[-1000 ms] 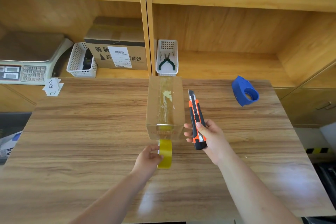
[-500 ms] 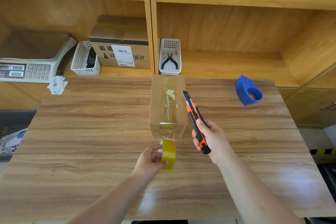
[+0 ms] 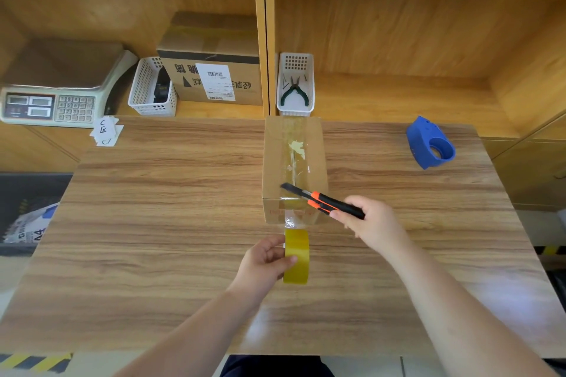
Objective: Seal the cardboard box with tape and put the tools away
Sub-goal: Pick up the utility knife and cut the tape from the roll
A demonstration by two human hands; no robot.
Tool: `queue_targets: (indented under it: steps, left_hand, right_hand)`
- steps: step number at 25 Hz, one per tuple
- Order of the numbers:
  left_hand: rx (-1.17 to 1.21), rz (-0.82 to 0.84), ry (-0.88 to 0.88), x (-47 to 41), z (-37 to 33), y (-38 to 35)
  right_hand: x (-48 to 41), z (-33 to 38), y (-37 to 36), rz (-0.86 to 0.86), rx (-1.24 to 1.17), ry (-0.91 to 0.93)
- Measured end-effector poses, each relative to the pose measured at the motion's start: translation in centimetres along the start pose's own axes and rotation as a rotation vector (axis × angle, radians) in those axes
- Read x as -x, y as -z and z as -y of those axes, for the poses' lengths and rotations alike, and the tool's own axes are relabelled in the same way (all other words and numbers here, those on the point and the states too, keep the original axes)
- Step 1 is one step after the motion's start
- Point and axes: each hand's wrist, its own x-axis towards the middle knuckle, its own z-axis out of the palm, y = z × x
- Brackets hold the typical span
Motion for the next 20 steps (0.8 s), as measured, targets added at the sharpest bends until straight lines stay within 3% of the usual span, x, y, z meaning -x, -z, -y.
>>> queue_targets:
  steps: [4, 8, 20]
  left_hand:
    - [0.021, 0.003, 0.014, 0.3, -0.2, 0.0]
    - [0.049, -0.007, 0.025, 0.3, -0.2, 0.0]
    - [0.112, -0.009, 0.063, 0.6, -0.4, -0.1]
  right_hand:
    - [-0.2, -0.9, 3.6, 0.091, 0.474, 0.137]
    - [-0.8, -0.7, 3.3, 0.189, 0.793, 0.265]
    - [-1.3, -1.4, 0.7, 0.183, 0.954, 0.407]
